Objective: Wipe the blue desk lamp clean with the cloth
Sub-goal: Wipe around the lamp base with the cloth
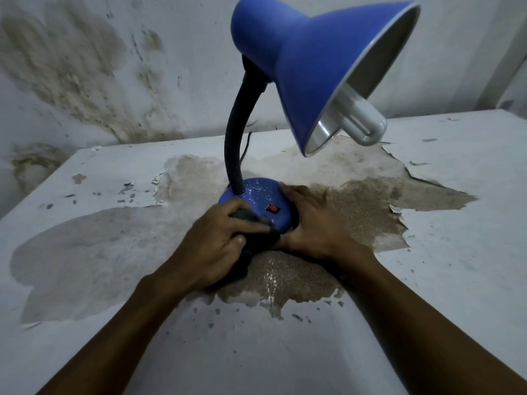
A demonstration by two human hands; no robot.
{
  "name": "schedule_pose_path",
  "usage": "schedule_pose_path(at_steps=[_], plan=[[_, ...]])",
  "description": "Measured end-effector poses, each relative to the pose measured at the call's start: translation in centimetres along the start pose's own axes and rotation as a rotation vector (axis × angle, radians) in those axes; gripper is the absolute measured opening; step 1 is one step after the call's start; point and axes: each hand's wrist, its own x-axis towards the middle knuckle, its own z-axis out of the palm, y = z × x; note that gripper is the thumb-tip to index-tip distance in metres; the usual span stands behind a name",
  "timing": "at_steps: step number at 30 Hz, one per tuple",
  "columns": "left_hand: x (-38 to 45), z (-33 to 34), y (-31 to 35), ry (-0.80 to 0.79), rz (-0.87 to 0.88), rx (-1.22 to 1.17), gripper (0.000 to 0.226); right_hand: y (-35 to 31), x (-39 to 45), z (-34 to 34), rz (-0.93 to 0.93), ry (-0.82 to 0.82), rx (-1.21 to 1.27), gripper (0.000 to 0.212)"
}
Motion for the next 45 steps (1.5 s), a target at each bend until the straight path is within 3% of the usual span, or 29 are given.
schedule_pose_path(at_steps=[2, 5, 6, 8, 11, 13, 15, 17, 20, 22, 25, 27, 29, 31, 33, 35, 37, 39, 41, 43, 45], plan=[[0.0, -0.4, -1.3, -0.001, 0.015, -0.036, 0.055, 0.0, 0.0, 0.0, 0.002, 0.001, 0.003, 0.121], [1.1, -0.4, -2.8, 0.253, -0.295, 0.064, 0.05, 0.0, -0.1, 0.0, 0.009, -0.003, 0.007, 0.124], [1.2, -0.1, -2.2, 0.252, -0.343, 0.128, 0.049, 0.0, -0.1, 0.0, 0.007, -0.001, 0.009, 0.124], [1.1, 0.4, -0.4, 0.132, -0.158, 0.219, 0.051, 0.0, -0.1, 0.0, 0.006, 0.003, 0.018, 0.124], [0.6, -0.6, 1.5, -0.029, 0.031, -0.112, 0.054, -0.1, 0.0, 0.0, -0.004, 0.002, -0.002, 0.118], [1.4, -0.7, 0.5, 0.17, -0.085, -0.164, 0.052, 0.1, 0.0, 0.1, -0.002, -0.008, 0.016, 0.121], [1.9, -0.4, 0.0, 0.313, -0.296, 0.048, 0.048, 0.3, 0.0, 0.3, -0.003, -0.01, 0.023, 0.124], [1.7, 0.4, 0.5, 0.18, -0.305, 0.273, 0.05, 0.4, -0.1, 0.4, -0.012, -0.006, 0.009, 0.125], [1.5, -0.5, 1.1, -0.029, -0.09, 0.018, 0.053, 0.4, 0.0, 0.3, -0.02, -0.017, -0.016, 0.126], [1.8, -1.1, 0.5, 0.013, -0.097, -0.12, 0.054, 0.3, 0.1, 0.2, -0.021, -0.027, -0.028, 0.126], [1.9, -0.7, -0.1, 0.144, -0.228, 0.196, 0.051, 0.4, -0.1, 0.3, -0.02, -0.028, -0.026, 0.123], [1.4, -0.2, 0.3, 0.026, -0.115, 0.233, 0.054, 0.4, -0.1, 0.2, -0.027, -0.037, -0.034, 0.123], [1.3, -0.6, 0.7, -0.077, -0.015, 0.054, 0.056, 0.3, -0.1, -0.1, -0.028, -0.057, -0.032, 0.125], [1.7, -0.6, 0.5, 0.019, -0.074, 0.027, 0.055, 0.2, -0.2, -0.4, -0.028, -0.085, -0.019, 0.124], [1.9, -0.1, 0.8, 0.108, -0.163, 0.204, 0.053, 0.1, -0.4, -0.7, -0.029, -0.109, -0.022, 0.126], [1.7, 0.4, 1.3, 0.004, -0.07, 0.26, 0.053, 0.2, -0.5, -0.9, -0.024, -0.137, -0.023, 0.131], [1.8, 0.0, 1.6, -0.106, 0.02, 0.103, 0.053, 0.2, -0.6, -1.1, -0.023, -0.169, -0.01, 0.131], [2.1, -0.1, 1.1, -0.012, -0.049, 0.06, 0.052, 0.2, -0.8, -1.4, -0.014, -0.178, 0.019, 0.127], [2.0, 0.1, 0.9, 0.116, -0.164, 0.181, 0.051, -0.1, -1.0, -1.7, -0.005, -0.183, 0.037, 0.122], [1.6, 0.5, 1.2, 0.04, -0.103, 0.256, 0.054, -0.2, -1.0, -1.9, 0.0, -0.191, 0.032, 0.122], [1.5, 0.2, 1.5, -0.069, 0.003, 0.157, 0.053, -0.2, -1.0, -1.9, -0.002, -0.201, 0.03, 0.122]])
